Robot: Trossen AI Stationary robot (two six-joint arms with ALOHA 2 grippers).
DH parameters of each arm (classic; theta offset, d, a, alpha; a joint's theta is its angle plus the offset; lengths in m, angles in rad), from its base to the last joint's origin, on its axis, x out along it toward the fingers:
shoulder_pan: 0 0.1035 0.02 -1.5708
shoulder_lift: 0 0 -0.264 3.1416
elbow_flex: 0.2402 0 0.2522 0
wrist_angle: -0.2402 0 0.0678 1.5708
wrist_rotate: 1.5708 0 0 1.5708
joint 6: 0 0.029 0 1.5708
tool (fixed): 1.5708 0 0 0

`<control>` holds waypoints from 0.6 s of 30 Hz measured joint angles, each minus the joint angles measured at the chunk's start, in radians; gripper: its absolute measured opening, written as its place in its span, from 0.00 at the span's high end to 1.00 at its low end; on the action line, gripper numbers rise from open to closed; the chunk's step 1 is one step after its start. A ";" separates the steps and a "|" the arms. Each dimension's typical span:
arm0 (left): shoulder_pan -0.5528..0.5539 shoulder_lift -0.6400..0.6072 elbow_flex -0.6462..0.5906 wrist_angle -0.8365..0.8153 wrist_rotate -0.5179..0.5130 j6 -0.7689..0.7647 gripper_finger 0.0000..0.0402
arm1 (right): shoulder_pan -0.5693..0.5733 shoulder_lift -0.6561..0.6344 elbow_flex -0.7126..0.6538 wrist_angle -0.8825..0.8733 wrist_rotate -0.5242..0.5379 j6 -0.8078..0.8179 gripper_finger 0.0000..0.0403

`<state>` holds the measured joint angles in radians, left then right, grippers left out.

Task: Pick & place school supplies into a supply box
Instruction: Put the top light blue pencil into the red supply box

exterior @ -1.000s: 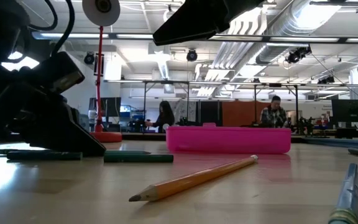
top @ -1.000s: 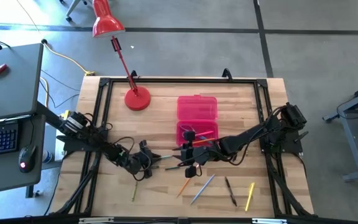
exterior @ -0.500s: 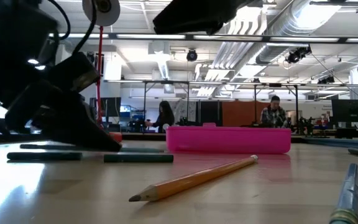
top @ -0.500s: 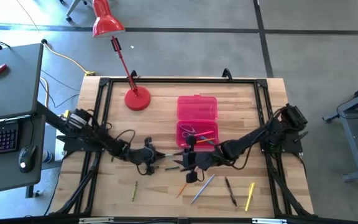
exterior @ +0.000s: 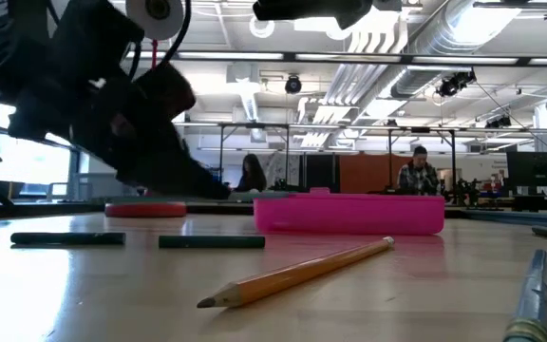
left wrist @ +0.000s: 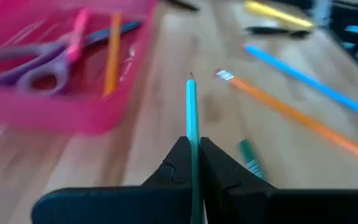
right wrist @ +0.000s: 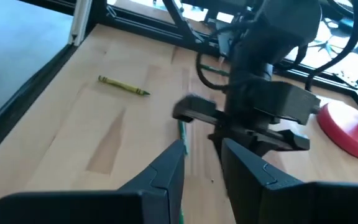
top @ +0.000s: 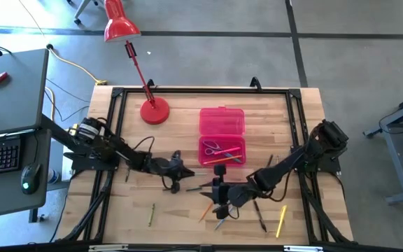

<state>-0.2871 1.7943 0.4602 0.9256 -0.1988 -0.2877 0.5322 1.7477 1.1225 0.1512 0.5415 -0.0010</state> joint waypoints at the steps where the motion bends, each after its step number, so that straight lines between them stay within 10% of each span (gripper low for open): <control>1: 0.000 0.000 0.018 -0.001 0.026 0.012 0.92 | 0.004 0.000 0.000 -0.003 0.012 -0.003 0.78; 18: 0.137 0.010 0.627 -0.722 0.013 0.341 0.92 | 0.132 0.000 0.000 -0.024 0.443 -0.075 0.78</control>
<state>-0.1501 1.8042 1.0871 0.2037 -0.1855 0.0531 0.6639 1.7477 1.1225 0.1277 0.9849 -0.0760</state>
